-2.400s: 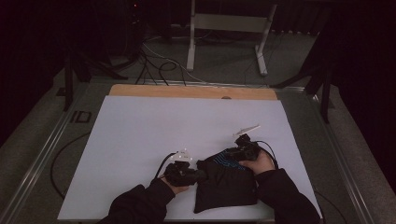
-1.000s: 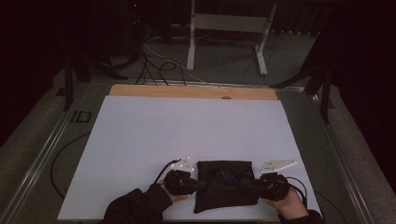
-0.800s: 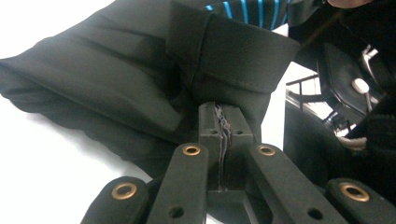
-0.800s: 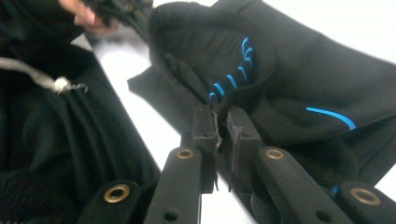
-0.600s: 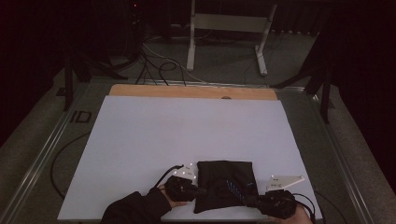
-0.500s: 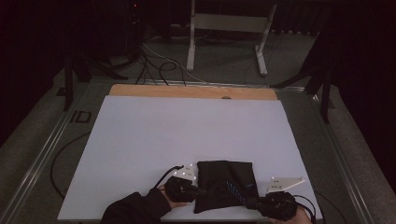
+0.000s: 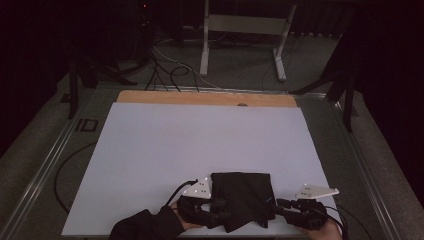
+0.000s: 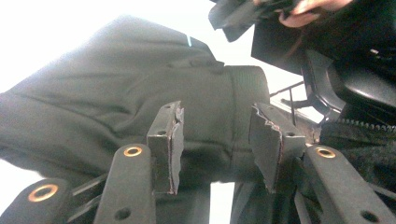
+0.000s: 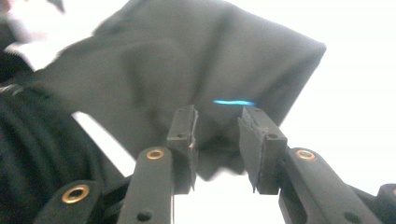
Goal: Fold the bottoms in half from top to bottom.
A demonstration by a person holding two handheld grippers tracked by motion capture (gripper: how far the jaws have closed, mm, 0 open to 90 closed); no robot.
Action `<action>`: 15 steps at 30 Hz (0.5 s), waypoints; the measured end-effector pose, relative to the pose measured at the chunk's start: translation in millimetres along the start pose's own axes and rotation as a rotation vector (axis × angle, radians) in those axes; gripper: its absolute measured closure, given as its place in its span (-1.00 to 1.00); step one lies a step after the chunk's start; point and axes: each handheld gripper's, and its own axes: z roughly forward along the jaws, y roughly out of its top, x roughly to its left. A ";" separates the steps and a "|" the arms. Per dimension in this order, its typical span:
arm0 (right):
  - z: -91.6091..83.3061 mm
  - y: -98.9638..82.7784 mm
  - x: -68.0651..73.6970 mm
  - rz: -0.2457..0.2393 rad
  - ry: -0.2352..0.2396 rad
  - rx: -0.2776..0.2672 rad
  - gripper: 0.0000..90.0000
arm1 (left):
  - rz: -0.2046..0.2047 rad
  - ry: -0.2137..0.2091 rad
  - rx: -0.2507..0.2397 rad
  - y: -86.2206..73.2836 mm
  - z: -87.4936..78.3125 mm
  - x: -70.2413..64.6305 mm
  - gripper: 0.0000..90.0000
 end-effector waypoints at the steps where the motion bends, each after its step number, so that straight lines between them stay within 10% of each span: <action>1: 0.7 -0.7 -4.2 0.031 -0.005 -0.004 0.50 | 0.005 -0.005 0.005 -0.5 1.8 -1.5 0.22; 5: 2.3 -2.0 -7.9 0.085 -0.006 -0.018 0.44 | 0.008 -0.009 0.018 -3.7 9.4 -11.9 0.22; 15: 3.6 -6.6 21.4 0.007 0.084 0.042 -0.08 | 0.123 0.145 0.057 -14.6 30.0 -39.9 -0.09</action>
